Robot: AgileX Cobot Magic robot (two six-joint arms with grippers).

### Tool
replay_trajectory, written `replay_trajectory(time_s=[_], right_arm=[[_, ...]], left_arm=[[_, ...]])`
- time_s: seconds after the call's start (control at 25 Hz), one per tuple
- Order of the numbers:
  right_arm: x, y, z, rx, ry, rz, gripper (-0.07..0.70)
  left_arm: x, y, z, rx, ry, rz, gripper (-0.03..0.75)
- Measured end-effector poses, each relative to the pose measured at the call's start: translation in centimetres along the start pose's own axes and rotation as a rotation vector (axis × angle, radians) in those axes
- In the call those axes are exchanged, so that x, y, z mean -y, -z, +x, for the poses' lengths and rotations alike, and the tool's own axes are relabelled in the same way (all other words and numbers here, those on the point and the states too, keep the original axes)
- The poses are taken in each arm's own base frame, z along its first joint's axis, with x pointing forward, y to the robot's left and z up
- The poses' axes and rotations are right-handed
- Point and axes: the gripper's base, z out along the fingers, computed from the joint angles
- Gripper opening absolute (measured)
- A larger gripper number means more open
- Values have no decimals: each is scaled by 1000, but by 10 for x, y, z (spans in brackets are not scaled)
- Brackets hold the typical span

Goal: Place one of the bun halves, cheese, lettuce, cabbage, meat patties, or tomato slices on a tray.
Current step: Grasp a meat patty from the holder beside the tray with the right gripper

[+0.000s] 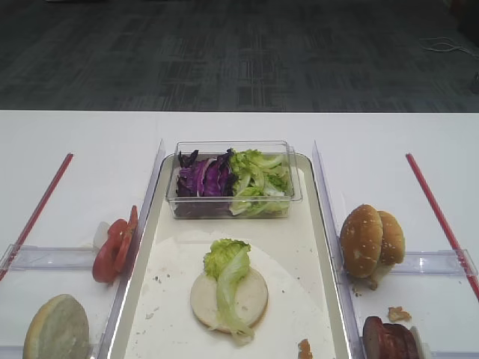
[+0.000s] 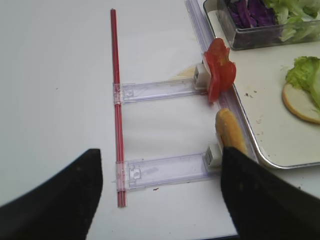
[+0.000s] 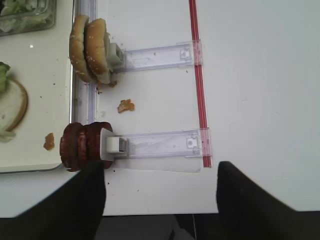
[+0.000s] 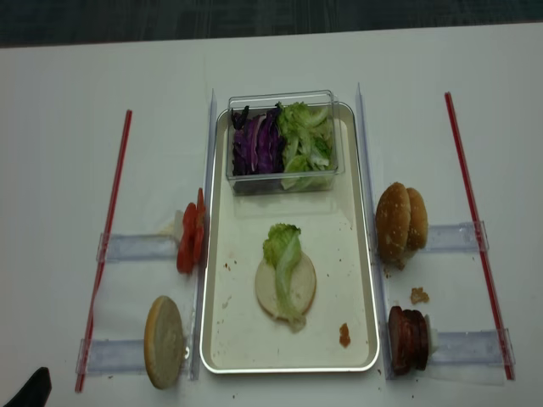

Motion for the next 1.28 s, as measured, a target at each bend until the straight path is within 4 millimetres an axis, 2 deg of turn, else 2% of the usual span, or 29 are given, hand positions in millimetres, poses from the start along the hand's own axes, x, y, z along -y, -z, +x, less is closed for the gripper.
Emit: replay_trajectory(time_s=[0.16,0.4,0.56,0.96,1.28], right_arm=[[-2,-11,-15,-86,-47,-3,491],[-6,-38,-32,-245,-96,-28,491],[-8,-49,-37,-301,-109,-38,491],[-8,-57,-41,-349,-117,-36,491],[-11,-76,-48,-439,-149,-63,491]], left_arm=[[0,0,0,0,0,0,474],[0,0,0,0,0,0,474],[0,0,0,0,0,0,474],[0,0,0,0,0,0,474],[0,0,0,0,0,0,474]])
